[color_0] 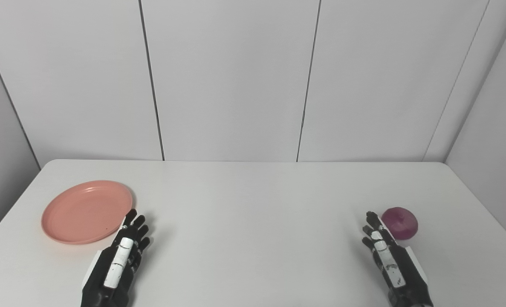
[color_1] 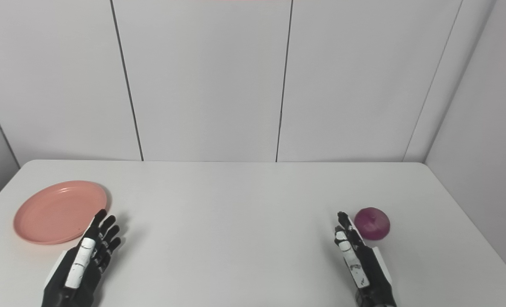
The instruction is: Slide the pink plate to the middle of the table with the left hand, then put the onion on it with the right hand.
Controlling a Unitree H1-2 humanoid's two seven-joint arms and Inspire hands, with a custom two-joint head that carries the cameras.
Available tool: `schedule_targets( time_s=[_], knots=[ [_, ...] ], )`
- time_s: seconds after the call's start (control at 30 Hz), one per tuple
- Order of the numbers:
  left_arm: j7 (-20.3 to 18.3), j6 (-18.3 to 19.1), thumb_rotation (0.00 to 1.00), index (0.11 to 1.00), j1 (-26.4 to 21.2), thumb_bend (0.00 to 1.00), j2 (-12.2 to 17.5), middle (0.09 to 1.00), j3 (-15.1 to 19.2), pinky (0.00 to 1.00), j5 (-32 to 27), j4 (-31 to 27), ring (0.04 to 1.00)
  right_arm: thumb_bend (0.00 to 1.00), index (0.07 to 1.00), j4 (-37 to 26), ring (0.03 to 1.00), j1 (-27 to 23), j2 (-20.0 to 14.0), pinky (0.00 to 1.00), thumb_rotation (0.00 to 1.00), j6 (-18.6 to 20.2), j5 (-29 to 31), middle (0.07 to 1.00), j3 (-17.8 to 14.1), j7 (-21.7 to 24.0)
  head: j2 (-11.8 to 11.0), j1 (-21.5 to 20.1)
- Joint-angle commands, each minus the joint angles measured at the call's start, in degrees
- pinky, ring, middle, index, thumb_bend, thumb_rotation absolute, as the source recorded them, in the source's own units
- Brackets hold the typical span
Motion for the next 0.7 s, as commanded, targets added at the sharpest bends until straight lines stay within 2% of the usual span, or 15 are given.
schedule_targets(
  time_s=[0.0,0.67],
  knots=[
    [-0.58,-1.91,0.74,1.0,2.91,0.85,-1.36,1.0,0.09,1.0,-0.29,-0.98,1.0,0.85,0.959,-0.22,0.97,-0.09,-0.11,0.95,0.89,1.13,-0.19,0.989,0.43,0.46,-0.06,0.19],
    [-0.94,-1.69,0.73,1.0,2.9,0.87,-1.27,1.0,-0.06,1.0,-0.29,-0.83,1.0,0.87,0.965,0.16,0.975,-0.21,-0.21,0.96,0.89,0.96,0.01,0.989,0.45,0.68,-0.37,0.72]
  ],
)
